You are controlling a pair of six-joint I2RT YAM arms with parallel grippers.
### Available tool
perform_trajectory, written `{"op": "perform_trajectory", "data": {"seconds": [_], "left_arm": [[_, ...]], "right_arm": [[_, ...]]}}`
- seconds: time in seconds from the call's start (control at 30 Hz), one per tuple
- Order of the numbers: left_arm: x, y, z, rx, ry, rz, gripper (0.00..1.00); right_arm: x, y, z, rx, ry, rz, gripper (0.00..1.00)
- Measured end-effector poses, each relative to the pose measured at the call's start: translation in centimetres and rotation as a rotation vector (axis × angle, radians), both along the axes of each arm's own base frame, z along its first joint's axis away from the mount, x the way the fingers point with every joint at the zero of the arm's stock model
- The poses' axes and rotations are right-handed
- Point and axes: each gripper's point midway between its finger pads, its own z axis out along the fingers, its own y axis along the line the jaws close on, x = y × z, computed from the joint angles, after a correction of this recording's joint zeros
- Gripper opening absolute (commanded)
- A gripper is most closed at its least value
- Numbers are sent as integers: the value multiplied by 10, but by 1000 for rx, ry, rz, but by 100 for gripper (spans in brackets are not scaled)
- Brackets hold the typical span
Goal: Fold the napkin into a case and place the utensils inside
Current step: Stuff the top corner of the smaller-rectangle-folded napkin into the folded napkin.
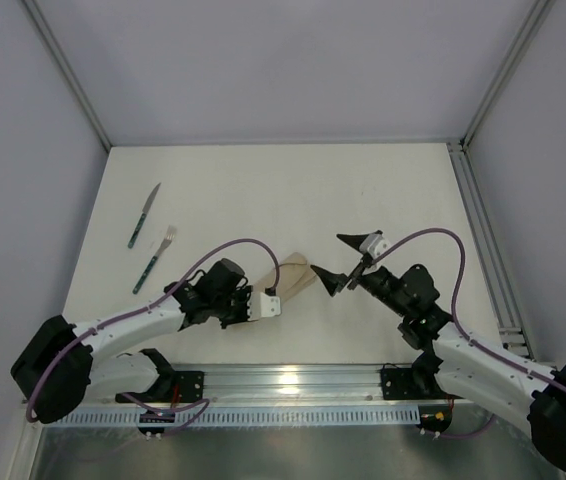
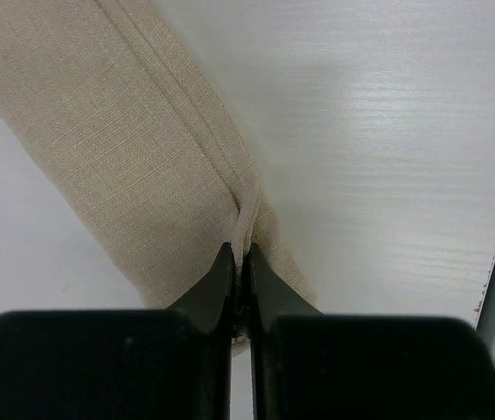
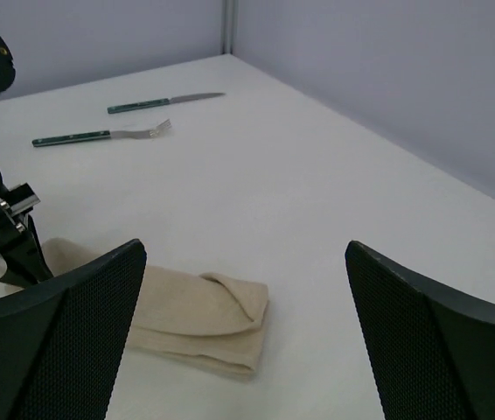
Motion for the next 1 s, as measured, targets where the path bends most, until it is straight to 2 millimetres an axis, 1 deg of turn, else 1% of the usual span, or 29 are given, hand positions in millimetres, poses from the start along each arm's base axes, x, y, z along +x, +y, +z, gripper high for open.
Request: {"op": "perform_trajectory", "data": {"seconds": [0.03, 0.07, 0.1, 0.13, 0.17, 0.23, 0.3, 0.43, 0.53, 0.6, 0.67, 0.73, 0.8, 0.87, 1.0], "left_arm": [[0, 0, -1, 3, 3, 0, 0], [0, 0, -3, 6, 6, 1, 0], [0, 0, -3, 8, 8, 1, 0], [0, 0, -3, 8, 9, 1, 0], [1, 0, -3, 7, 7, 2, 0], [1, -1, -3, 4, 4, 2, 0], [1, -1, -3, 3, 4, 3, 0], [2, -1, 2, -9, -8, 3, 0], [4, -2, 7, -26, -25, 6, 0], [5, -1, 10, -35, -34, 11, 0], [5, 0, 10, -39, -35, 14, 0], [4, 0, 9, -41, -30, 12, 0], [4, 0, 8, -44, -26, 10, 0], [3, -1, 9, -46, -24, 9, 0], [3, -1, 8, -48, -21, 10, 0]], "right_arm": [[0, 0, 5, 27, -28, -2, 93], [-1, 2, 5, 31, -46, 13, 82], [-3, 5, 4, 20, -59, 37, 64], [-4, 10, 1, -4, -67, 69, 62], [-5, 19, -8, -62, -58, 115, 62], [-7, 31, -16, -120, -49, 162, 62], [-16, 43, -28, -173, -62, 214, 64], [-42, 47, -63, -239, -67, 298, 65], [-49, 56, -89, -304, -34, 346, 65], [-57, 64, -109, -350, -11, 389, 65], [-63, 71, -126, -382, 4, 422, 65], [-65, 76, -140, -402, 16, 435, 65], [-62, 81, -149, -412, 19, 436, 65], [-57, 89, -153, -412, 17, 439, 66], [-53, 113, -151, -399, -26, 466, 68]]}}
